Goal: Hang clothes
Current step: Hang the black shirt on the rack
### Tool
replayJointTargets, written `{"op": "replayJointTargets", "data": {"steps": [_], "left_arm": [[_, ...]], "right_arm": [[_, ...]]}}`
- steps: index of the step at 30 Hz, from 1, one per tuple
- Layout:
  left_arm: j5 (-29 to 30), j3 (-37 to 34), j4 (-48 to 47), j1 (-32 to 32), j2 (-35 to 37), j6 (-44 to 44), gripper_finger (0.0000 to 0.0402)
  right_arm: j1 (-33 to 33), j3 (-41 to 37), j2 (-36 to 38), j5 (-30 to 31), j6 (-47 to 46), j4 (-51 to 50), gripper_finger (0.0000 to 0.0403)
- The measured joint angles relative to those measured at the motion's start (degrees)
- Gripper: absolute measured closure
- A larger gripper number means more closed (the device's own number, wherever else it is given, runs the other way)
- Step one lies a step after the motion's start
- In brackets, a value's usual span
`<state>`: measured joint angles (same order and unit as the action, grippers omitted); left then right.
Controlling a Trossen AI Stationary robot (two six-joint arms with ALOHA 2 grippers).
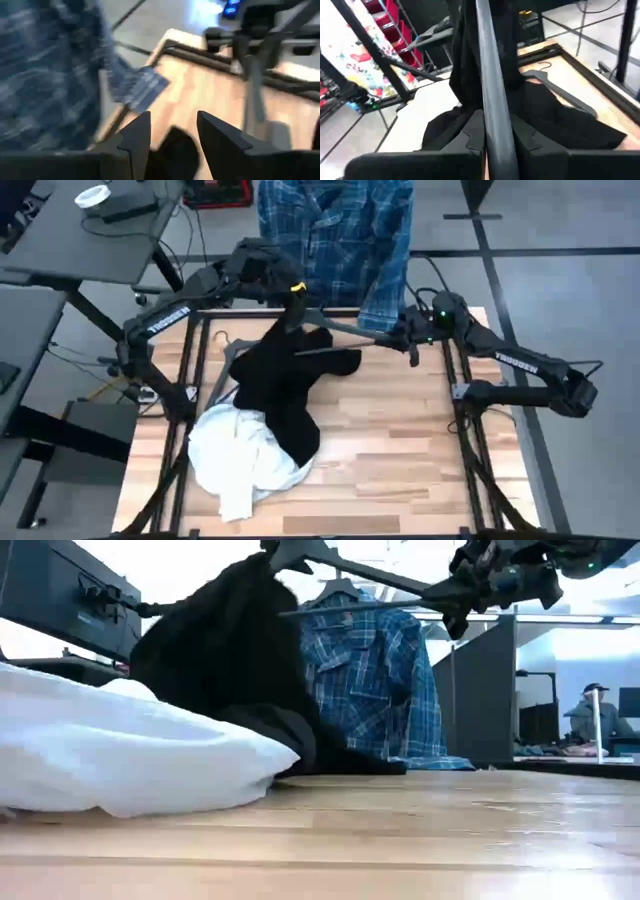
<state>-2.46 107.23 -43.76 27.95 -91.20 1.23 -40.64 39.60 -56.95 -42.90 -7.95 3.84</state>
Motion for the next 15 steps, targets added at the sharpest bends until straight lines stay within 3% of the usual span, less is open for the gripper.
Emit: {"op": "replayJointTargets", "data": {"steps": [8,15], "left_arm": [[4.14,-0.03,-4.26,0.58,0.18,2.65,0.0256],[10.47,-0.03,-14.55,0.69,1.75,3.87,0.0256]], "right_arm": [[0.0,0.04,0.0,-0.06,0.07,-0.16,0.0375],[0.0,0.04,0.0,-0.18,0.19,-0.18,0.0375]]}}
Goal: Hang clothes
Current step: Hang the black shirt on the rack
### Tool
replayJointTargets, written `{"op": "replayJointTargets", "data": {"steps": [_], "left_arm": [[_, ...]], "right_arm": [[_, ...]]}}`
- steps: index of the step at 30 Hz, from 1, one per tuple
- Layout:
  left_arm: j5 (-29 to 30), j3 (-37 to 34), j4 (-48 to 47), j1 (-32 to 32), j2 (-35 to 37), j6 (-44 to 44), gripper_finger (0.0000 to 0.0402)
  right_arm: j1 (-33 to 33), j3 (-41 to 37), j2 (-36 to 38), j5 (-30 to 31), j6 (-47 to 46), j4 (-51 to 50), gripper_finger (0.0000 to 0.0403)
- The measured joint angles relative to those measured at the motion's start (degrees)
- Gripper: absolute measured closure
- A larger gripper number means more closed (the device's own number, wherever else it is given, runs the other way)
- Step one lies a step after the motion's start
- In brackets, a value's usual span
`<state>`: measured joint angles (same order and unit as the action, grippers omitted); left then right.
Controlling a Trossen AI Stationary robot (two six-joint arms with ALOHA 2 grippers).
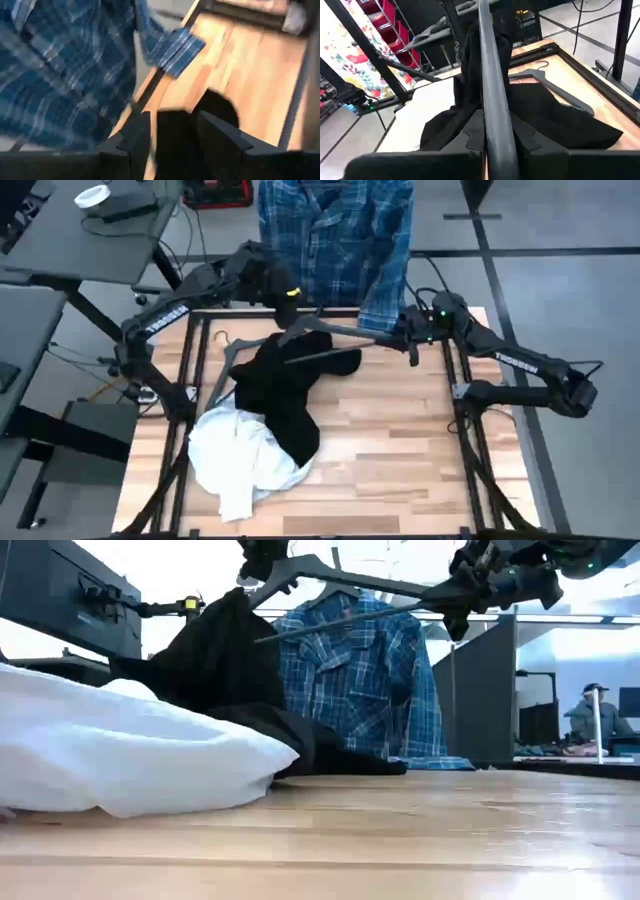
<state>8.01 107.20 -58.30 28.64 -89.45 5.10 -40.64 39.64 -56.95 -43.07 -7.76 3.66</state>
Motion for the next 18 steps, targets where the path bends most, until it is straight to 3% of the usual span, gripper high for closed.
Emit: {"op": "replayJointTargets", "data": {"steps": [4,11,16,18], "left_arm": [[2.6,0.0,-4.79,0.46,2.54,-1.49,0.0256],[2.12,0.0,-17.42,1.66,7.75,-8.87,0.0256],[-7.34,-1.61,-22.3,1.01,10.48,-13.94,0.0256],[-8.42,-3.94,-22.58,-0.38,11.29,-14.76,0.0256]], "right_arm": [[-0.02,0.04,0.0,0.03,0.03,-0.02,0.0375],[-0.64,0.04,0.02,-0.19,0.08,0.0,0.0375],[-1.16,0.04,0.02,-0.19,0.14,0.02,0.0375],[-1.45,0.04,0.02,-0.19,0.27,0.04,0.0375]]}}
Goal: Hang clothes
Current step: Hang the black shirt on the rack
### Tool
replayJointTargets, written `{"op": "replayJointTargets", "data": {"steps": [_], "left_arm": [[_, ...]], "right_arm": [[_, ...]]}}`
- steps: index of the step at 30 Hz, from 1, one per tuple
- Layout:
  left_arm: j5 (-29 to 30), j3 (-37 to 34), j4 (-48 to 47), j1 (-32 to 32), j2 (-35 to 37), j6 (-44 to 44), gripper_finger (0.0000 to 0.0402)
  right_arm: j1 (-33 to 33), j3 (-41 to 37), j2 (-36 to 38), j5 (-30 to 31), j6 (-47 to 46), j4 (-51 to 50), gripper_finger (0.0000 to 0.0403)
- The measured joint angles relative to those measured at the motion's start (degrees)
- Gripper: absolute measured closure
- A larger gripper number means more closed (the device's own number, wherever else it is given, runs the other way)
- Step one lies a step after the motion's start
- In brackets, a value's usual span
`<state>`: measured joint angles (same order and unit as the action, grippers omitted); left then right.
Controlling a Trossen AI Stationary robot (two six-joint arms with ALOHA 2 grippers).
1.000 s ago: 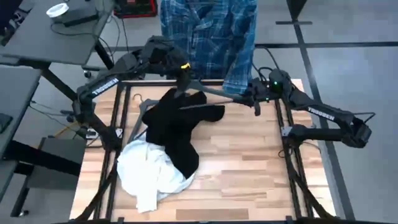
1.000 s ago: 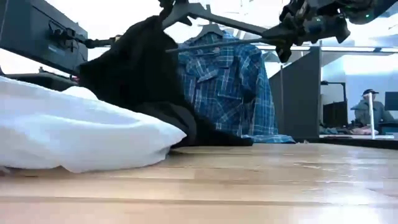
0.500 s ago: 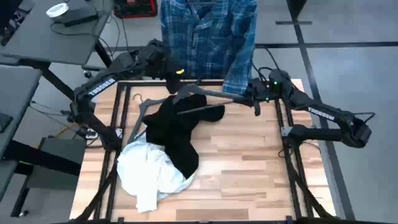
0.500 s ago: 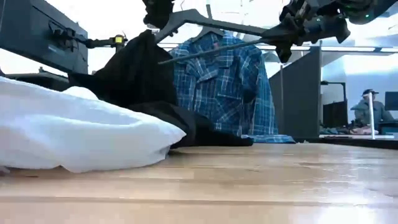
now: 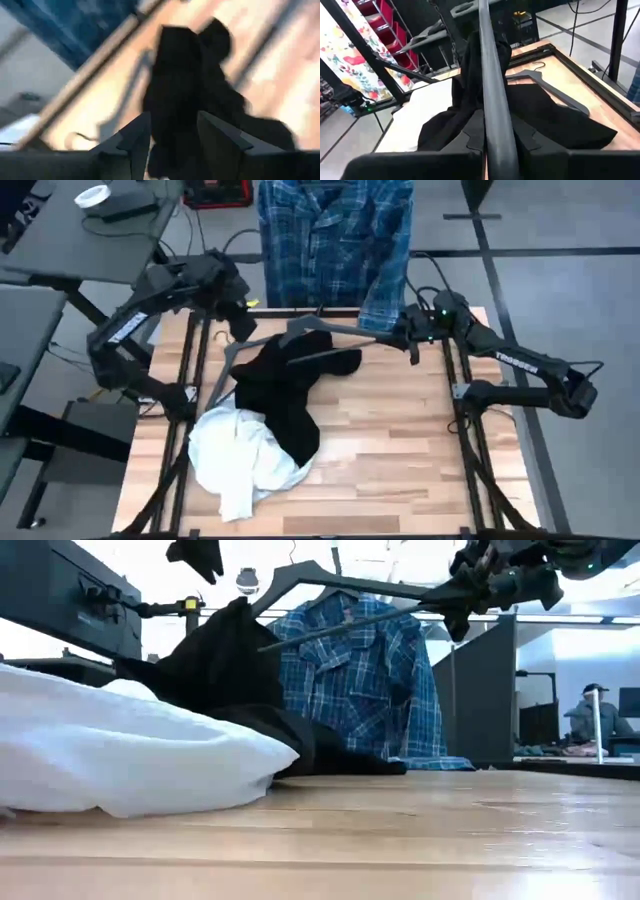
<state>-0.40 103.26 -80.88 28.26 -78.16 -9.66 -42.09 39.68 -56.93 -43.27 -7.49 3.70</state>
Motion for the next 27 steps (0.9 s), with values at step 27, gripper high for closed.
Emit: {"op": "replayJointTargets", "data": {"steps": [27], "left_arm": [[-6.78,-31.6,52.45,-5.89,3.03,-3.75,0.0256]], "right_arm": [[-0.13,0.0,0.15,-0.23,0.22,-0.09,0.0376]]}}
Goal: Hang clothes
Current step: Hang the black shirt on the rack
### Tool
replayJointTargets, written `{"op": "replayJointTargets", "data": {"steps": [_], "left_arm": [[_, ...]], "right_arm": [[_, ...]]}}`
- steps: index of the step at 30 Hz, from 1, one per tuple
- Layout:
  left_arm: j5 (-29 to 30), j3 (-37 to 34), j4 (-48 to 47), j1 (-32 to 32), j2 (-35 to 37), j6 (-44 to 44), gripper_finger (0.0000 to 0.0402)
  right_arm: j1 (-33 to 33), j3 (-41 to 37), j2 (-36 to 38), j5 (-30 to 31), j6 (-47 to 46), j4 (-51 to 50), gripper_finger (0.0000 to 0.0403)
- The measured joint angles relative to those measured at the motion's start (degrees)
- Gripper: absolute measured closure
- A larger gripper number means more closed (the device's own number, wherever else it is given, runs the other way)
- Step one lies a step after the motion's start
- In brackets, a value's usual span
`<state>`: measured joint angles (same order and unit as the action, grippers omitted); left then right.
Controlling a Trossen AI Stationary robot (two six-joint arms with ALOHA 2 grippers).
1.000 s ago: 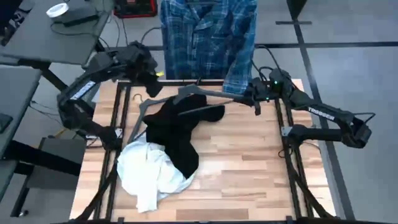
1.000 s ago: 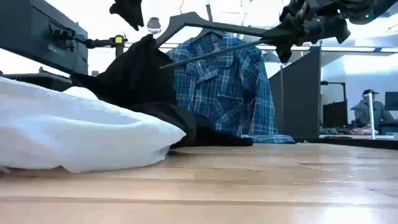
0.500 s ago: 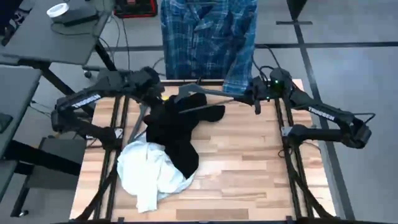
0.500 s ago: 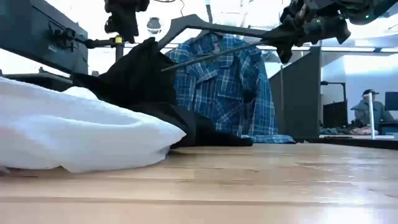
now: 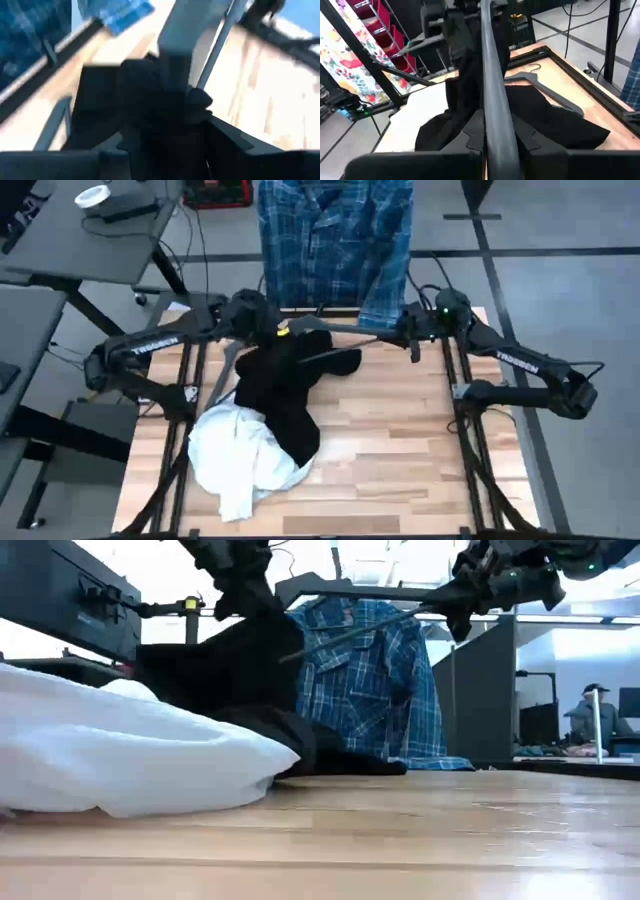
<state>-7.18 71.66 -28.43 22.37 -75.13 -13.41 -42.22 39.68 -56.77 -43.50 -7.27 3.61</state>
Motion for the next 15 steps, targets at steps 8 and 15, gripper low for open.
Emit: {"op": "replayJointTargets", "data": {"steps": [8,15], "left_arm": [[-1.29,0.0,8.01,0.02,0.02,-2.7,0.0266],[-4.84,0.09,15.42,0.92,0.15,-0.2,0.0345]], "right_arm": [[0.4,0.0,-0.07,-0.3,0.35,-0.03,0.0376],[1.51,0.0,-0.11,-0.63,-1.26,0.51,0.0369]]}}
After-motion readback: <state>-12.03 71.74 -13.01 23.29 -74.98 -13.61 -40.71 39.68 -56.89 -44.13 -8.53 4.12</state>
